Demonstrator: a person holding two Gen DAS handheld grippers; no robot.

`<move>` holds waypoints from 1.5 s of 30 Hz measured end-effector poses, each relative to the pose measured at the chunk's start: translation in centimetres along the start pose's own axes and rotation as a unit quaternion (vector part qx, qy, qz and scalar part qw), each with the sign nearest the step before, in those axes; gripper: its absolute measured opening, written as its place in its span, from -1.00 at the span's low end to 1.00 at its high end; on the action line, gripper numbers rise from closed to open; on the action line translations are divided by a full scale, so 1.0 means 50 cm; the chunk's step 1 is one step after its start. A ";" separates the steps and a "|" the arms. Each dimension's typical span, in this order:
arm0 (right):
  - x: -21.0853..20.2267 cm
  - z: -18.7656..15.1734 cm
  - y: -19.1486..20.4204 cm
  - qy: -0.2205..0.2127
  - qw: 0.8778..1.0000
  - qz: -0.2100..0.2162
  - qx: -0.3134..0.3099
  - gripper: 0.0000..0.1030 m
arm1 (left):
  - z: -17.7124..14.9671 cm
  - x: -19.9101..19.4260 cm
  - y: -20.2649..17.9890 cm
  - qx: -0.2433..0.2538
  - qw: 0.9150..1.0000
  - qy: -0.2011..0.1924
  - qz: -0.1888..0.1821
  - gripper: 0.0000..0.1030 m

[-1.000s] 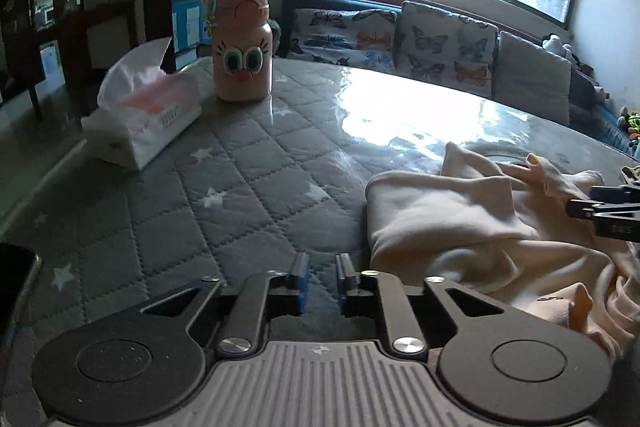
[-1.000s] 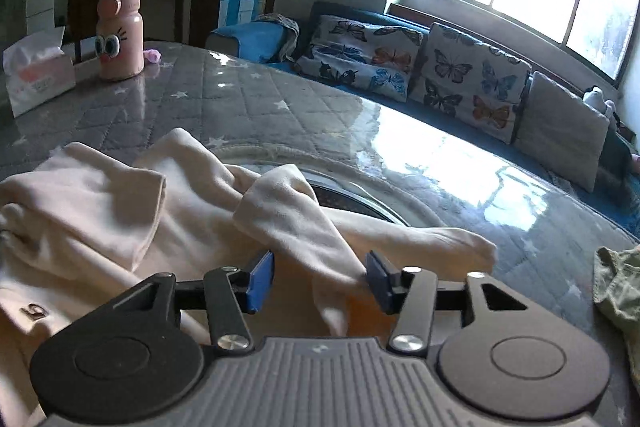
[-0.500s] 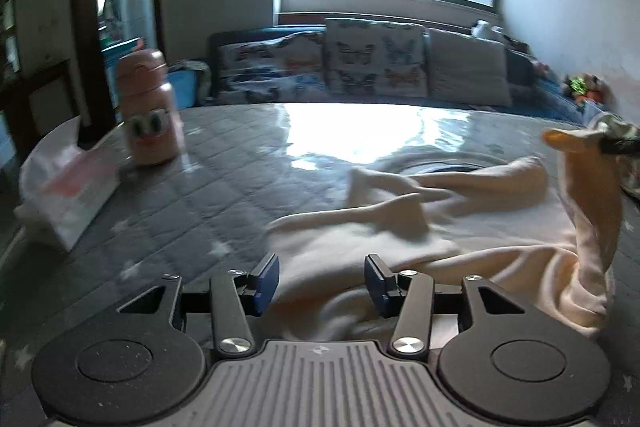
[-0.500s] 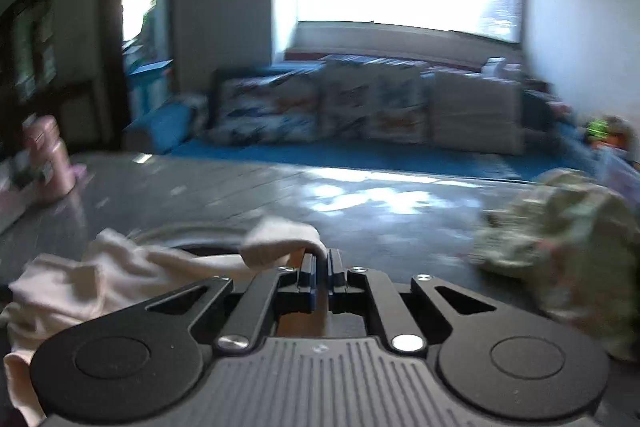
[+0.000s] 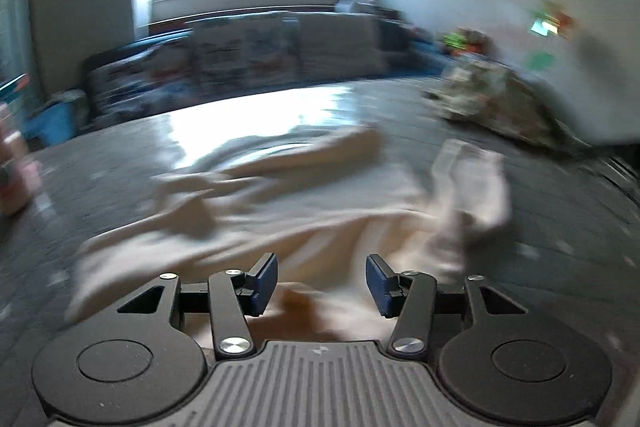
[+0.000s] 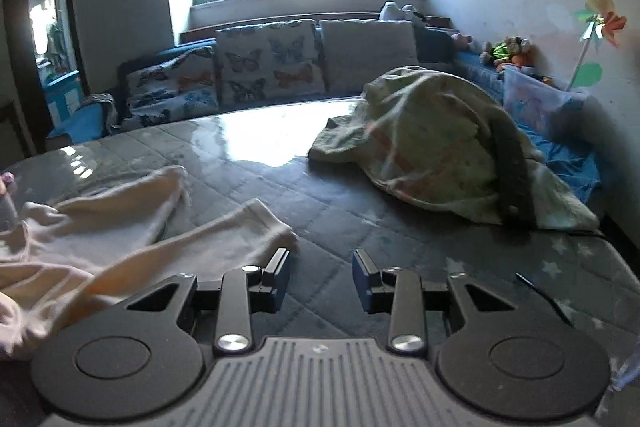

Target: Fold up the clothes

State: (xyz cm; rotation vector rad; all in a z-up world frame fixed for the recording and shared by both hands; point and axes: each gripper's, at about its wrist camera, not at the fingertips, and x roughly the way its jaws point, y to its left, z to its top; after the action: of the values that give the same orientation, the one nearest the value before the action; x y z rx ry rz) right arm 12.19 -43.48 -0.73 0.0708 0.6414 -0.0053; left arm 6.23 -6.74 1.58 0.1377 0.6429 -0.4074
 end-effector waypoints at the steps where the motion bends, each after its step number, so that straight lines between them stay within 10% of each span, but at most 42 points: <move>1: 0.005 0.005 0.004 0.000 1.000 0.009 0.000 -0.33 | 0.003 0.004 -0.024 0.016 1.000 -0.001 -0.014 0.05; 10: 0.115 0.069 0.072 0.028 0.996 0.078 -0.020 -0.33 | 0.015 0.066 -0.103 0.059 0.997 0.021 -0.040 0.04; 19: 0.238 0.076 0.106 0.061 0.996 0.057 -0.043 -0.35 | 0.006 0.100 -0.099 0.070 0.996 0.038 -0.047 -0.33; 22: 0.252 0.073 0.111 0.058 0.996 0.042 -0.053 -0.82 | 0.004 0.108 -0.095 0.069 0.996 0.043 -0.044 -0.62; 35: 0.054 0.125 0.014 -0.070 0.994 0.082 0.002 -0.94 | -0.003 0.061 -0.106 0.079 0.993 0.016 -0.090 -0.85; 45: 0.009 0.010 -0.074 0.018 0.999 0.039 0.022 -0.86 | -0.040 0.051 -0.135 0.117 0.985 0.039 -0.121 -0.84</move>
State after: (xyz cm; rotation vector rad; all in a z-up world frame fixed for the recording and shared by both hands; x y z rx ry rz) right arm 12.75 -47.20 -0.85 0.1382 0.6750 0.0585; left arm 4.19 -13.25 -1.58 0.3013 0.6905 -0.7161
